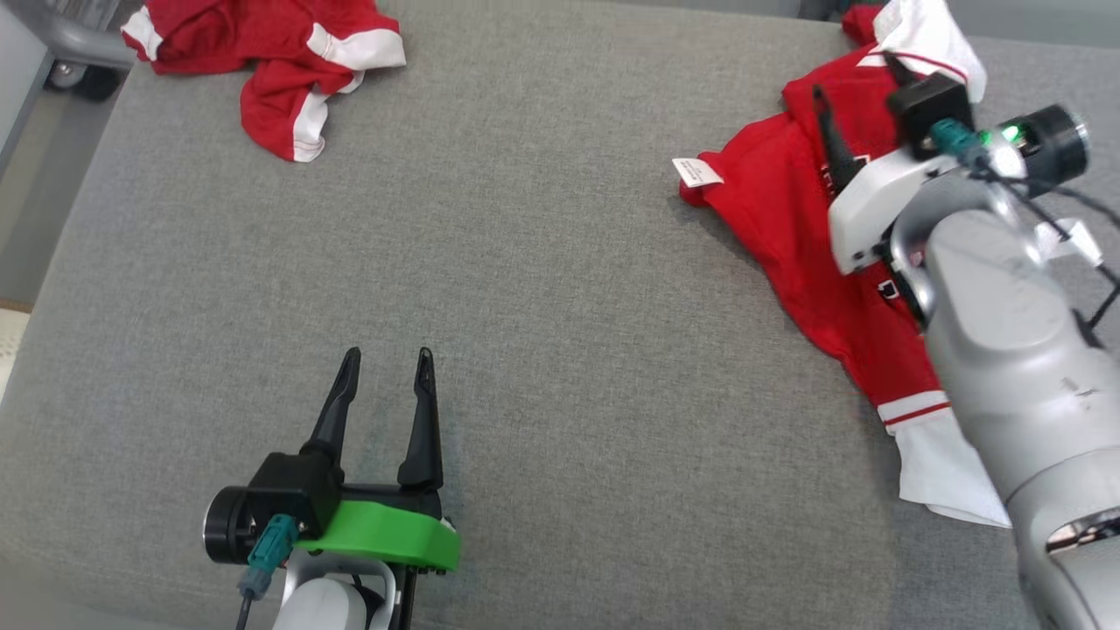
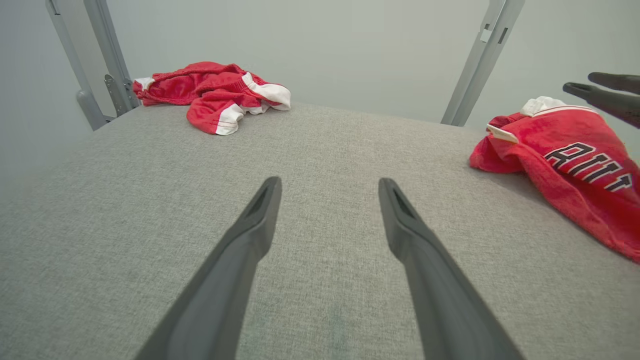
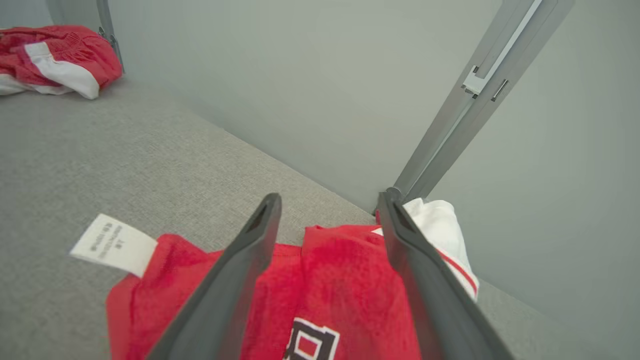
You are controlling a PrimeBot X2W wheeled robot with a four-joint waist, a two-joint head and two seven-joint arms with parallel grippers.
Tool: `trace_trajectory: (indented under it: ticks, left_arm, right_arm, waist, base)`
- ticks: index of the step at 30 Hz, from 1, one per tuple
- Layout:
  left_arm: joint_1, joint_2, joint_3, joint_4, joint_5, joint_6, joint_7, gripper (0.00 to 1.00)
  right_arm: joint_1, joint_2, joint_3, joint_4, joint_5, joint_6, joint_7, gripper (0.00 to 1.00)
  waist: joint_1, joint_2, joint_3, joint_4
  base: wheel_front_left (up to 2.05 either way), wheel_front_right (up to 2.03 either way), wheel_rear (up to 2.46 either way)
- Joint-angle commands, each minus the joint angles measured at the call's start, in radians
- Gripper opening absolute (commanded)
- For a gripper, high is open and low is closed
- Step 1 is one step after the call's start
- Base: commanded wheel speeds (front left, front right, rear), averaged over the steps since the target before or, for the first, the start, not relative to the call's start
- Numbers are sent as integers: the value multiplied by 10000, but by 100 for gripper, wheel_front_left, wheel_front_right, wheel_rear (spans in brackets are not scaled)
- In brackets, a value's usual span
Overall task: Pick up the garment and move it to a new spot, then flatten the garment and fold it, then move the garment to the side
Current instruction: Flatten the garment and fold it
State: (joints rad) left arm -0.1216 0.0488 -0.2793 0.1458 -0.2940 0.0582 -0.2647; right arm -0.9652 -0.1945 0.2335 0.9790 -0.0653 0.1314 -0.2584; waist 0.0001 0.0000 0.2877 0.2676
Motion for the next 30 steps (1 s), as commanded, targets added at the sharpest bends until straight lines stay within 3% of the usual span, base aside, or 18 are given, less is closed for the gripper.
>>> trace_trajectory:
  ticks: [1,5,9,20,21,23,24,30]
  left_arm:
    - [180,30,60,48,138,-64,6,100]
    - [278,28,113,73,238,-150,6,100]
    - [340,28,119,29,223,-192,7,100]
    - [1,25,-62,-152,-117,-2,6,100]
    - [-17,25,-69,-166,-139,25,6,100]
    - [-34,25,-73,-175,-183,54,6,100]
    - [-35,25,-75,-173,-193,71,6,100]
    - [-26,25,-13,-146,-174,115,6,100]
  right_arm:
    - [384,205,274,-139,238,-14,-69,100]
    - [1137,666,1484,-440,1208,-14,-73,100]
    - [1402,575,2516,-291,1771,-14,-74,100]
    - [482,-9,3491,1386,2010,-14,405,100]
    - [407,-9,3531,1539,2018,-14,426,94]
    - [233,-9,3602,1785,2008,-14,425,24]
    - [140,-3,3615,1888,2043,-14,412,0]
    - [-386,108,3577,1926,2174,-14,82,0]
  waist:
    - [-1,0,-715,-472]
    - [-1,0,-966,-375]
    - [-1,0,-908,-88]
    - [-1,0,-37,885]
    - [-1,0,9,925]
    - [-1,0,61,963]
    - [-1,0,73,969]
    - [-1,0,-72,752]
  base:
    - [0,0,0]
    - [0,0,0]
    - [0,0,0]
    - [0,0,0]
    - [0,0,0]
    - [0,0,0]
    - [0,0,0]
    - [0,0,0]
